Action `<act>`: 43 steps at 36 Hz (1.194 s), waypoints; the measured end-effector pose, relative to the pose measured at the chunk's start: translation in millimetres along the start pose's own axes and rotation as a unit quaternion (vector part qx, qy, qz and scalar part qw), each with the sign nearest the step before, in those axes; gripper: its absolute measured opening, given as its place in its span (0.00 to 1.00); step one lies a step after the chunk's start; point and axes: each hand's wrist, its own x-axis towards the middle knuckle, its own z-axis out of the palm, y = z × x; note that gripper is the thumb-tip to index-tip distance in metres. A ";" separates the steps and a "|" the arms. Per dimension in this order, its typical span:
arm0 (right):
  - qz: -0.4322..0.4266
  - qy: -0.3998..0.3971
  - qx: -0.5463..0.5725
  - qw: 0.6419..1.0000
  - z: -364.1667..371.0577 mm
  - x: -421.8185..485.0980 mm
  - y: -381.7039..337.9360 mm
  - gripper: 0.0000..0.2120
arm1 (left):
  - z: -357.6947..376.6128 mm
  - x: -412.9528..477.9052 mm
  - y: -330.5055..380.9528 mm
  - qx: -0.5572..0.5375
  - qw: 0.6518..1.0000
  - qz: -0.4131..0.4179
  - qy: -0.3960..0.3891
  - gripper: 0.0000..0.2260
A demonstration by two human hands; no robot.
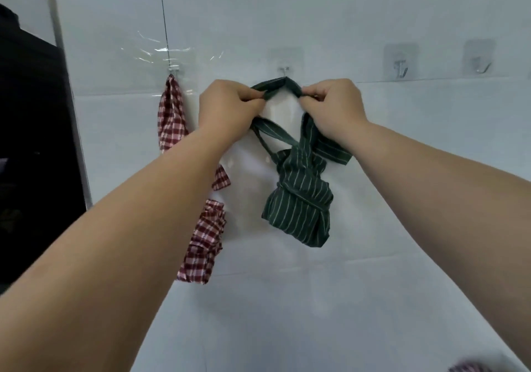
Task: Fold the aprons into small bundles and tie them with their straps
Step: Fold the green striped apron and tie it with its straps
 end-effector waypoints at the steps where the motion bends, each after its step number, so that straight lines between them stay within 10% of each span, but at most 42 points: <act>1: -0.003 -0.008 -0.004 1.000 3.4 -7.0 2.6 0.13 | 3.5 -7.8 -3.0 0.016 1.000 0.009 -0.009 0.10; 13: -0.004 -0.085 -0.007 0.996 -16.5 -68.5 -5.1 0.24 | 4.1 -81.3 0.7 0.083 0.988 0.058 -0.120 0.21; 31: 0.193 -0.117 -0.050 0.973 -58.0 -228.0 38.2 0.08 | 21.2 -228.5 6.9 -0.081 0.979 -0.081 -0.169 0.12; 43: 0.352 -0.228 -0.170 0.892 -86.8 -390.1 116.4 0.13 | 99.9 -393.4 -23.5 -0.089 0.867 -0.157 -0.465 0.12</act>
